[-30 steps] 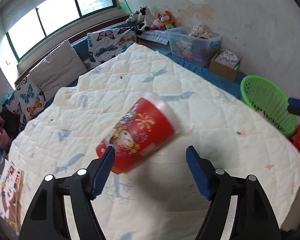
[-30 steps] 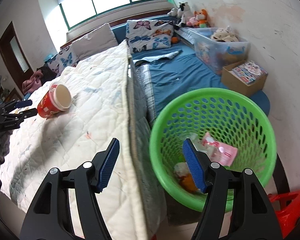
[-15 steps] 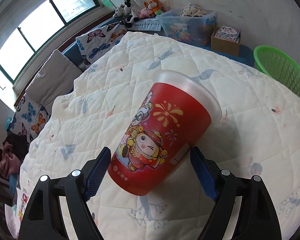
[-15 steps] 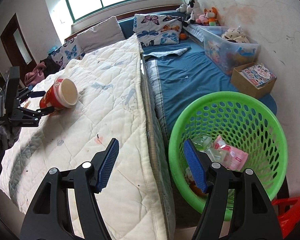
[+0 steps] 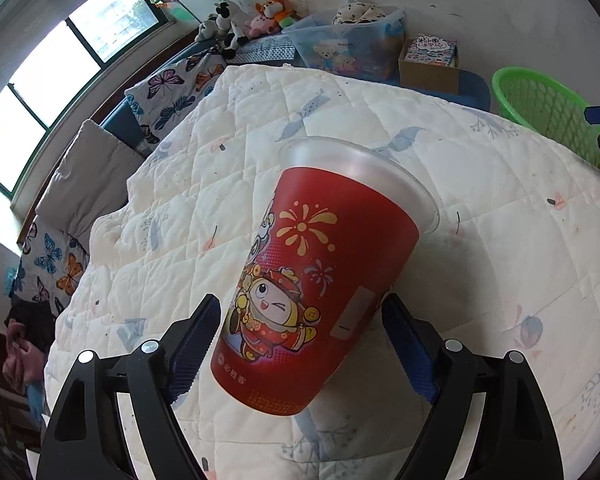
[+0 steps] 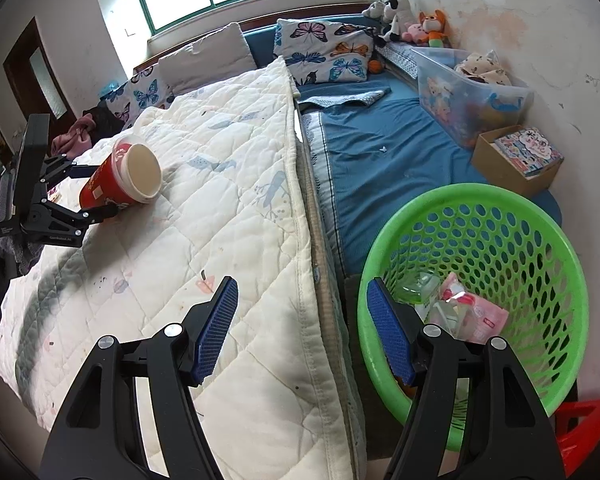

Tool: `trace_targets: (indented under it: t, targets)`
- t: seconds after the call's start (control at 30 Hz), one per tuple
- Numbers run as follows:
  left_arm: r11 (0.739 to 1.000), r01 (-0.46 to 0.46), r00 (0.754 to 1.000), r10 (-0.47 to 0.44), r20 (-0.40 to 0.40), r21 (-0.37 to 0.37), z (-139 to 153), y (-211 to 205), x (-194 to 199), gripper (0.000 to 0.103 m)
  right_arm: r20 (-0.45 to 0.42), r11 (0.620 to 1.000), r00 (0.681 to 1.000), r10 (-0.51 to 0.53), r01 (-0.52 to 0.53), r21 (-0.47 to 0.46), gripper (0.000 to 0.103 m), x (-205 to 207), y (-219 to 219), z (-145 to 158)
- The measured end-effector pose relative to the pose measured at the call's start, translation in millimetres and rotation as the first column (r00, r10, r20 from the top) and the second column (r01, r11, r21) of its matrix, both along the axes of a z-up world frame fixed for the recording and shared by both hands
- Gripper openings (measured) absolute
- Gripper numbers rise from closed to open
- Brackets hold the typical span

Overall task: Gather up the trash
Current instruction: 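Return the left tool to the mattress and grasp the red paper cup, then grasp the white paper cup with the right tool while the left tool holds the red cup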

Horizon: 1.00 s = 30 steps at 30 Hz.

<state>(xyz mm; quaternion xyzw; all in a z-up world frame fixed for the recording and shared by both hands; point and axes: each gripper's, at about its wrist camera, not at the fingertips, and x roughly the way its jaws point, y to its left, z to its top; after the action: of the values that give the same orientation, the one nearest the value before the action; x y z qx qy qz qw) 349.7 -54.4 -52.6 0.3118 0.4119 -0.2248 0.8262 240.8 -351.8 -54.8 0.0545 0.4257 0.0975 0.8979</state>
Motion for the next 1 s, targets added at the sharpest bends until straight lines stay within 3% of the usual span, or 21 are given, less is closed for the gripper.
trace_targets:
  t: [0.13, 0.37, 0.47, 0.6, 0.77, 1.0]
  targets:
    - [0.998, 0.04, 0.999, -0.04, -0.01, 0.039, -6, -6, 2, 0.08, -0.004, 1.0, 1.0, 0.003, -0.003, -0.009, 0.067, 2, 1, -1]
    - [0.996, 0.054, 0.998, -0.056, 0.024, 0.07, -4, -8, -3, 0.069, 0.0, 1.0, 1.0, -0.001, 0.001, 0.001, 0.067, 1, 1, -2]
    - [0.988, 0.065, 0.996, -0.074, 0.057, 0.141, 0, -11, -13, 0.068, 0.003, 1.0, 1.0, 0.003, -0.003, 0.007, 0.068, -1, 0, -1]
    - [0.983, 0.088, 0.993, -0.098, 0.06, 0.16, 16, -9, -26, 0.066, 0.015, 1.0, 1.0, 0.008, -0.009, 0.021, 0.067, -7, 1, 2]
    - [0.958, 0.117, 0.989, -0.137, 0.063, 0.262, 33, -7, -49, 0.065, 0.025, 0.999, 1.0, 0.018, -0.019, 0.031, 0.067, -15, 2, 4]
    - [0.952, 0.12, 0.986, -0.147, 0.074, 0.282, 60, 1, -80, 0.065, 0.036, 0.997, 0.999, 0.036, -0.039, 0.074, 0.067, -24, 8, 8]
